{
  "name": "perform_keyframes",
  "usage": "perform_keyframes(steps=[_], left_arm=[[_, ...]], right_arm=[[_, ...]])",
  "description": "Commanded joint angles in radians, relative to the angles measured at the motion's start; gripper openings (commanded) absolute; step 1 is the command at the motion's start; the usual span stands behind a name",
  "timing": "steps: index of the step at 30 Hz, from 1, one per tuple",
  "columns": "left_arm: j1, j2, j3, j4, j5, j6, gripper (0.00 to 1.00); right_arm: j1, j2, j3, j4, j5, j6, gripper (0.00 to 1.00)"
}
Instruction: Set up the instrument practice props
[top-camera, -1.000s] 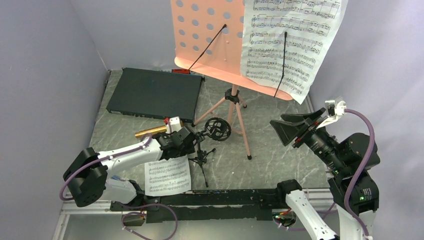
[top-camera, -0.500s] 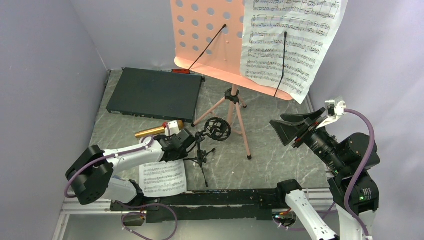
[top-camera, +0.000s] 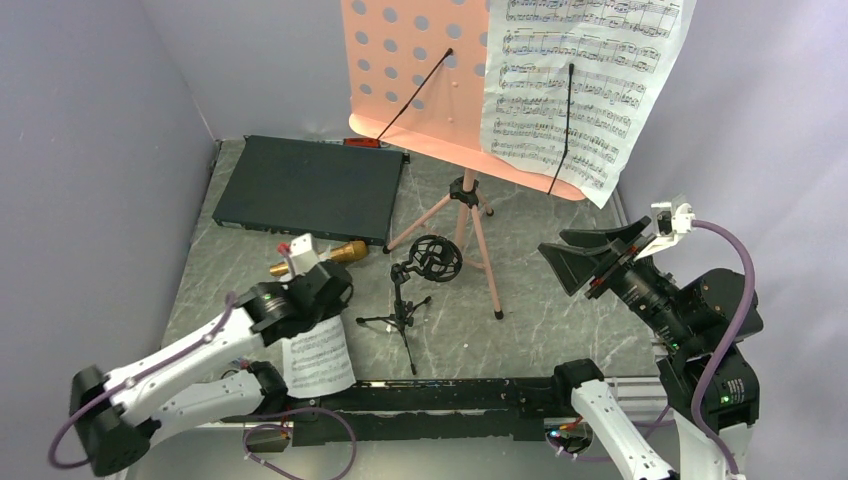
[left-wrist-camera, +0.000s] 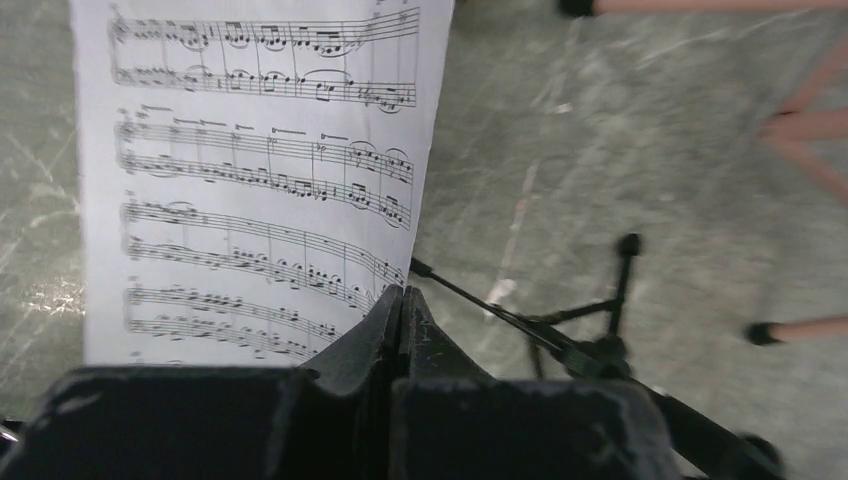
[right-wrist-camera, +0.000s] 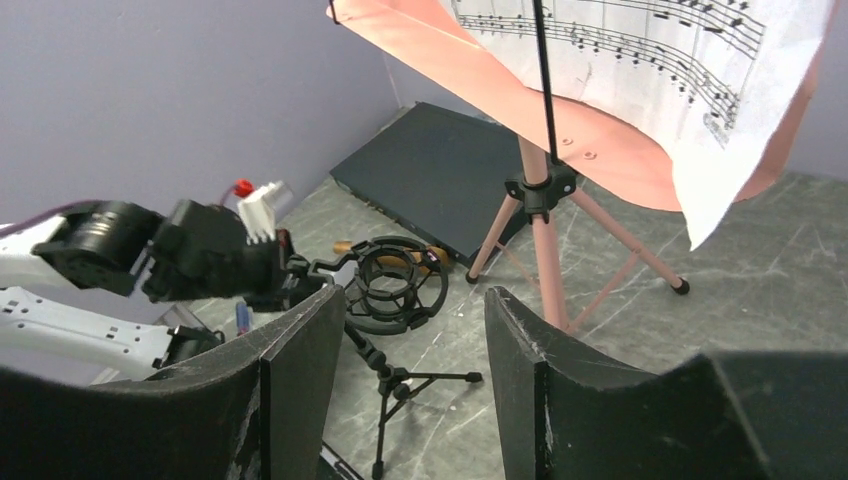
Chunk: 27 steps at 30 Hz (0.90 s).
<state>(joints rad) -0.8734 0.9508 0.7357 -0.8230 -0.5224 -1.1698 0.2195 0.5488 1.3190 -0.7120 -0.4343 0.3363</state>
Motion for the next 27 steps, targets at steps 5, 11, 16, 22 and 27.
perform_keyframes(steps=[5,11,16,22,27], left_arm=[[0.003,-0.228,0.258,-0.086,-0.025,0.194,0.03],[0.002,-0.175,0.496,-0.054,0.122,0.377,0.03],[0.003,-0.070,0.623,0.029,0.347,0.470,0.03],[-0.002,0.025,0.713,0.141,0.562,0.503,0.03],[-0.014,0.052,0.731,0.258,0.713,0.535,0.03]], right_arm=[[0.002,0.029,0.022,0.109,-0.127,0.073,0.63],[0.001,0.052,0.012,0.179,-0.220,0.162,0.70],[0.002,0.049,-0.033,0.256,-0.297,0.256,0.74],[0.003,0.021,-0.121,0.357,-0.357,0.376,0.76],[0.001,0.001,-0.157,0.376,-0.361,0.412,0.78]])
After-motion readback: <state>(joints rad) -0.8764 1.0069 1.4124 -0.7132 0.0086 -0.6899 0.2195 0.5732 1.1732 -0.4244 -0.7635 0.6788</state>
